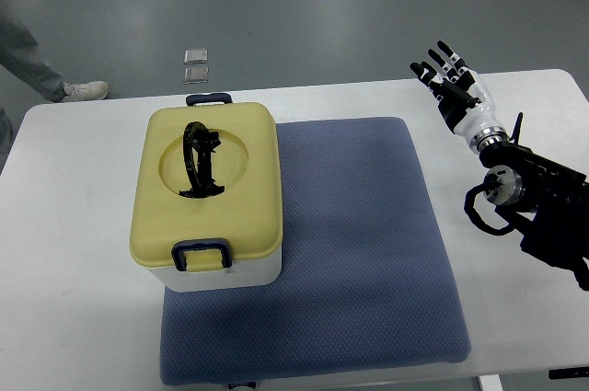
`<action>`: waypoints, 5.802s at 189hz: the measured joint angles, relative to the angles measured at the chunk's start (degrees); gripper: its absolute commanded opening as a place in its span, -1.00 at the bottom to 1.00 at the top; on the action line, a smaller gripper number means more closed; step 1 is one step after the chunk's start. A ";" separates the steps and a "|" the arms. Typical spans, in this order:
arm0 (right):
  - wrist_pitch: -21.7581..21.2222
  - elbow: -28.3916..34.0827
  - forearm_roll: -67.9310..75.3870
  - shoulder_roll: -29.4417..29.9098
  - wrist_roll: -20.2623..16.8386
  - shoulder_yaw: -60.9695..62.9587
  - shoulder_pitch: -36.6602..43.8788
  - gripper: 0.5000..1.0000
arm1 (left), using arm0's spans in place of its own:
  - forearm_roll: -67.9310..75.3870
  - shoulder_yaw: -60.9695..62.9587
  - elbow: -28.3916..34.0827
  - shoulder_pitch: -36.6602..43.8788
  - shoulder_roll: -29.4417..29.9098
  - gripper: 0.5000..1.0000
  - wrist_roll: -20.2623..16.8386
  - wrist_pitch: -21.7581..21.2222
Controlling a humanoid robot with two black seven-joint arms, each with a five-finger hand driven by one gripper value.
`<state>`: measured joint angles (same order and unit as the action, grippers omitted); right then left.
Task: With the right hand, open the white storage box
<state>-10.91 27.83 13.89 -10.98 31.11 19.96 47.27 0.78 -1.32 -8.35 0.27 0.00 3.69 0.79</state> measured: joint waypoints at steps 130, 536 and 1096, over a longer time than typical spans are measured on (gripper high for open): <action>0.02 -0.23 0.00 -0.02 0.00 -0.01 0.43 0.72 | 0.05 -0.08 -0.14 -0.35 0.00 1.00 0.03 -0.46; -11.97 15.15 -66.59 -3.20 -0.76 -4.57 35.28 0.70 | 0.04 -0.07 0.00 -0.36 0.00 1.00 0.03 -0.44; -11.51 26.64 -110.14 4.87 1.32 -10.81 42.80 -1.00 | 0.03 0.00 0.00 -0.35 0.00 1.00 0.03 -0.44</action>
<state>-22.41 54.47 -96.25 -6.11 32.43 9.16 90.08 0.81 -1.32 -8.35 -0.09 0.00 3.73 0.35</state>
